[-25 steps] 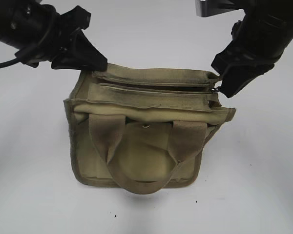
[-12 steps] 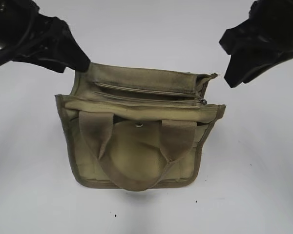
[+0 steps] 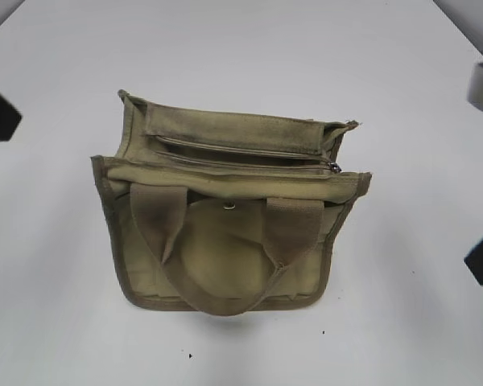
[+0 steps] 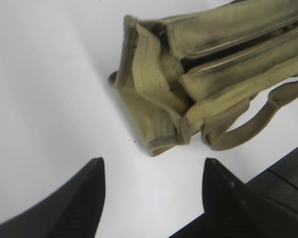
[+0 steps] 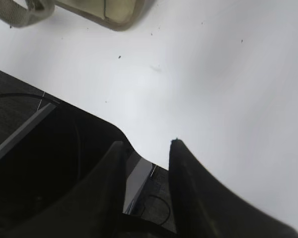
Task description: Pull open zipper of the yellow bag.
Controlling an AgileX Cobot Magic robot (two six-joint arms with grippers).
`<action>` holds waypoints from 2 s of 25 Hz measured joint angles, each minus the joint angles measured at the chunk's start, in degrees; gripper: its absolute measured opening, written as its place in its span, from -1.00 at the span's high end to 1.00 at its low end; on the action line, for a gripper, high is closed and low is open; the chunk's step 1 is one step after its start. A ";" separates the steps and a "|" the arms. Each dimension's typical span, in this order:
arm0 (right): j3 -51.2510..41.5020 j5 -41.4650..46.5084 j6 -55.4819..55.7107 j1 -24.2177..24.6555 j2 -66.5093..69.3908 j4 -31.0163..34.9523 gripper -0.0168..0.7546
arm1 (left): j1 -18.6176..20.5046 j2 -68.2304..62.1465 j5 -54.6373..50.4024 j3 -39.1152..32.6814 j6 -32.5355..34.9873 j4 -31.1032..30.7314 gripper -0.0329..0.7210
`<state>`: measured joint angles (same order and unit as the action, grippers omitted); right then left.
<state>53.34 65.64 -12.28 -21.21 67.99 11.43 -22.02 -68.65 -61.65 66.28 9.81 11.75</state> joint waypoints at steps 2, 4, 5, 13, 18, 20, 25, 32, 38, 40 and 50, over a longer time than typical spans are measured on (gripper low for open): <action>-5.21 -2.21 0.11 0.00 -5.87 0.00 0.34 | 0.00 5.37 -0.20 -3.53 -1.03 -2.42 -0.35; -10.44 -4.09 0.15 0.00 -11.16 0.00 0.34 | 0.00 10.78 -0.46 -7.99 -1.84 -4.59 -0.35; -12.80 -5.02 0.10 0.00 -14.49 0.00 0.34 | 0.00 13.94 -0.61 -10.66 -1.94 -5.42 -0.34; -23.58 -6.51 -1.86 0.00 -41.86 0.00 0.34 | 0.00 40.73 -1.16 -28.83 -2.06 -8.70 -0.32; -25.28 -4.35 -2.45 0.00 -52.37 0.00 0.34 | 0.00 55.40 -1.09 -34.98 -2.06 -8.70 -0.31; -25.41 -3.79 -2.52 0.00 -55.38 0.00 0.34 | 0.00 60.45 -0.63 -35.74 -2.08 -8.70 -0.31; -25.51 -3.69 -2.56 0.00 -58.65 0.00 0.34 | 0.00 67.30 0.27 -36.12 -2.08 -8.23 -0.31; -25.56 -3.74 -2.65 0.00 -58.90 0.16 0.34 | 0.00 67.95 0.39 -36.30 -2.08 -7.29 -0.31; -25.56 -3.74 -2.65 0.00 -58.90 0.23 0.34 | 0.00 67.95 0.41 -36.41 -2.08 -7.29 -0.31; -25.56 -3.74 -2.65 0.00 -58.90 0.23 0.34 | 0.00 67.95 0.41 -36.41 -2.08 -7.27 -0.31; -25.56 -3.74 -2.70 6.67 -58.97 1.61 0.34 | 3.89 68.02 0.52 -36.41 -2.08 -7.16 -0.31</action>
<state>27.78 61.90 -14.98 -14.54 9.02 13.04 -18.14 -0.64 -61.13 29.88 7.73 4.58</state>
